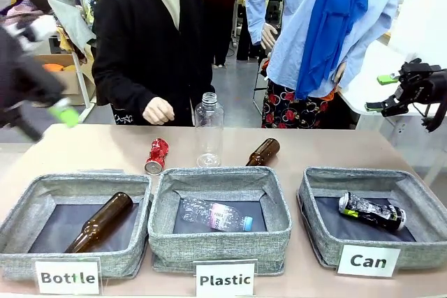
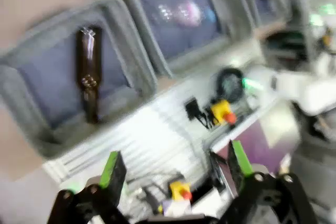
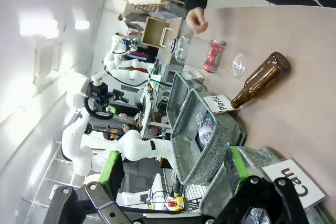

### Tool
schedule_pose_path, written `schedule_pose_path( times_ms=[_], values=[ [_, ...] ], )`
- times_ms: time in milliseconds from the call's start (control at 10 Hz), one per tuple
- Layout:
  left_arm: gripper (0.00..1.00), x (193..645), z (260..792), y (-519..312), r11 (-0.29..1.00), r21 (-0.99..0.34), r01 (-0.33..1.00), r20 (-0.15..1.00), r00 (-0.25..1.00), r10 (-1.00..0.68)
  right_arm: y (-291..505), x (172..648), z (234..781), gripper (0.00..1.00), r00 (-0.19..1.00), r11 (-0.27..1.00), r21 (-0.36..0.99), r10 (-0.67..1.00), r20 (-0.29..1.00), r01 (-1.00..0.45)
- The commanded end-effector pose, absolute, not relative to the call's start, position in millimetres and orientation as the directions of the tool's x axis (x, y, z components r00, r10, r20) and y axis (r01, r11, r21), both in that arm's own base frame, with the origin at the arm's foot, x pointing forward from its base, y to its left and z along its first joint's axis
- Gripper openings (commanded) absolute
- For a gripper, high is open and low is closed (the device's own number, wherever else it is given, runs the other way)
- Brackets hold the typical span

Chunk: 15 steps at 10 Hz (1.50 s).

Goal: Sort the can waste into the basket.
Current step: Pick up the can waste from the table and place it in the right Fabric basket.

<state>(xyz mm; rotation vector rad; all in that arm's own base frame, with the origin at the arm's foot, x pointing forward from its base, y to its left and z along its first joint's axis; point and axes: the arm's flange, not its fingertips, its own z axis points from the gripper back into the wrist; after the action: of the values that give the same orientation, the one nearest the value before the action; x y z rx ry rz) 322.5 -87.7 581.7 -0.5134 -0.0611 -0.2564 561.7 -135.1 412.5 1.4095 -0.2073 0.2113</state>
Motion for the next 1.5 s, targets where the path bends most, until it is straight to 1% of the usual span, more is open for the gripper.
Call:
schedule_pose_path(
  times_ms=[0,100,200,300,400,500,600,700,800,1000,1100,1200,1300,1400],
  values=[
    [1.0,374.8,573.8,-105.9,0.941,-0.333,0.057,0.079,0.996,-0.032,-135.8,564.1,415.0,1.0,0.959,0.141,0.948,0.037,0.282,-0.285],
    [1.0,385.8,567.5,-115.5,0.952,-0.307,-0.003,0.122,0.992,0.043,-135.8,564.1,415.0,1.0,0.959,0.141,0.948,0.037,0.282,-0.285],
    [1.0,392.2,561.7,-120.4,0.956,-0.291,-0.022,0.162,0.984,0.072,-135.8,564.1,415.0,1.0,0.959,0.141,0.948,0.037,0.282,-0.285],
    [1.0,394.4,559.1,-122.3,0.96,-0.279,-0.018,0.229,0.97,0.085,-135.8,564.1,415.0,1.0,0.959,0.141,0.948,0.037,0.282,-0.285],
    [1.0,391.5,567.6,-123.6,0.949,-0.311,0.042,0.174,0.985,0.013,-135.8,564.1,415.0,1.0,0.959,0.141,0.948,0.037,0.282,-0.285],
    [1.0,391.5,567.6,-123.6,0.949,-0.311,0.042,0.174,0.985,0.013,-135.8,564.1,415.0,1.0,0.959,0.141,0.948,0.037,0.282,-0.285],
    [1.0,402.7,559.0,-124.6,0.954,-0.299,0.013,0.2,0.979,0.049,-135.8,564.1,415.0,1.0,0.959,0.141,0.948,0.037,0.282,-0.285],
    [1.0,417.4,555.4,-126.7,0.94,-0.336,0.065,0.231,0.973,0.015,-135.8,564.1,415.0,1.0,0.959,0.141,0.948,0.037,0.282,-0.285],
    [1.0,449.2,540.7,-128.3,0.928,-0.37,0.052,0.214,0.976,0.03,-135.8,564.1,415.0,1.0,0.959,0.141,0.948,0.037,0.282,-0.285],
    [1.0,473.8,530.6,-125.0,0.907,-0.419,0.03,0.241,0.967,0.079,-135.8,564.1,415.0,1.0,0.959,0.141,0.948,0.037,0.282,-0.285],
    [1.0,478.2,527.1,-122.5,0.907,-0.421,0.019,0.234,0.968,0.088,-135.8,564.1,415.0,1.0,0.959,0.141,0.948,0.037,0.282,-0.285],
    [1.0,481.8,523.1,-117.4,0.907,-0.421,0.036,0.199,0.979,0.053,-135.8,564.1,415.0,1.0,0.959,0.141,0.948,0.037,0.282,-0.285],
    [1.0,470.1,531.0,-90.7,0.89,-0.454,0.046,0.181,0.983,0.042,-135.8,564.1,415.0,1.0,0.959,0.141,0.948,0.037,0.282,-0.285],
    [1.0,446.5,542.0,-55.5,0.86,-0.505,0.065,0.185,0.982,0.034,-135.8,564.1,415.0,1.0,0.959,0.141,0.948,0.037,0.282,-0.285]
  ],
)
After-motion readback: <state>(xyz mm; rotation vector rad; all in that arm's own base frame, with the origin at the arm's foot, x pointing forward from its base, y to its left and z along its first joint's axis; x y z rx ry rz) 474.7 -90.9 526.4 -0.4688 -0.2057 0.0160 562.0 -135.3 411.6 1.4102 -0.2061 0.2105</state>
